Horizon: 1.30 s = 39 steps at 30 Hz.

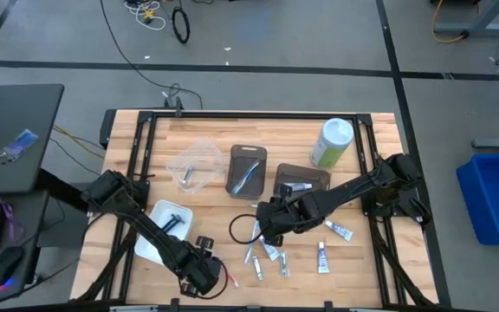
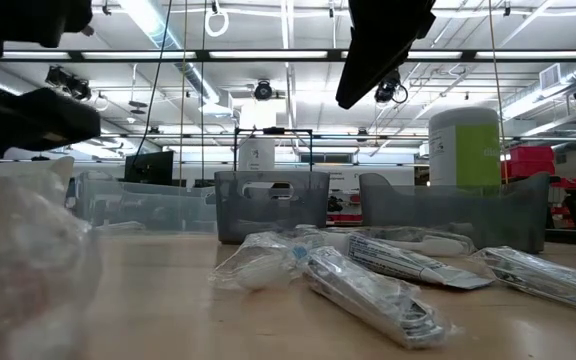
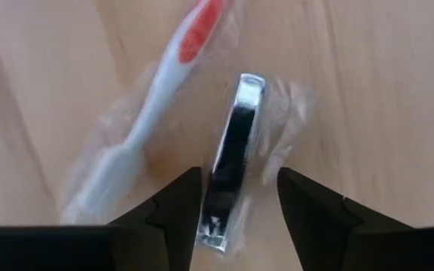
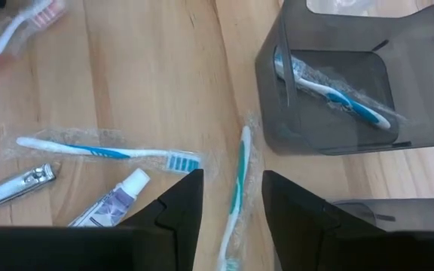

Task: Pick & Place Travel size toiletries
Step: Put the silver nail cutter into the transparent bin

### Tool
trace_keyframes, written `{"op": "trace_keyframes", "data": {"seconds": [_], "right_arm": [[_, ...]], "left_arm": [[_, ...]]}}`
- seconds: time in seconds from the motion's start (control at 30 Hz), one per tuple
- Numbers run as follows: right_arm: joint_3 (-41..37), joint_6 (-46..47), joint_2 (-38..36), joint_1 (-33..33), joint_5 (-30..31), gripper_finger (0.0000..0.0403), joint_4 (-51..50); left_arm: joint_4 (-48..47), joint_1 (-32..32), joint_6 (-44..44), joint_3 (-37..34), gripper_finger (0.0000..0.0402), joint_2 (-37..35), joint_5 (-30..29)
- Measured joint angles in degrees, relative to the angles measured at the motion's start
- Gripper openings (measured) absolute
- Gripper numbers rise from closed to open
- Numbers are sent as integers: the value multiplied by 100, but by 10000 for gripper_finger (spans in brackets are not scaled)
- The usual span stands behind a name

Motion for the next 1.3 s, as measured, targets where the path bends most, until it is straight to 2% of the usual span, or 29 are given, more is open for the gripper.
{"op": "trace_keyframes", "data": {"seconds": [0.17, 0.27, 0.47, 0.6, 0.7, 0.8, 0.93, 1.13, 1.23, 1.3], "right_arm": [[0, -27, 0, 0, 0, 146, 2], [0, -46, 0, 0, 0, 145, 2], [0, -87, 0, 0, 0, 146, 2], [0, -87, 0, 0, 0, 145, 3], [0, -87, 0, 0, 0, 147, 0], [0, -87, 0, 0, 0, 146, 0], [0, -136, 0, 1, 0, 145, -3], [0, -197, 0, -2, 0, 146, 2], [0, -196, 0, -2, 0, 145, 2], [0, -195, 0, -2, 0, 146, 2]], "left_arm": [[104, 0, -6, -196, 176, -31, -75], [105, 8, 58, -200, 147, -31, -149], [-57, 107, -85, -96, 63, -29, -112], [-728, 259, -98, 174, 53, -222, -71], [-1499, 359, -22, 403, 53, -588, -456], [-2380, 506, 8, 526, 63, -1000, -1108], [-3096, 873, -110, 540, 69, -1714, -1931], [-4227, 1916, -1215, 534, 64, -2312, -3132], [-4470, 2569, -1559, 532, 72, -2327, -3308], [-4350, 2979, -1459, 442, 74, -2332, -3309]]}}
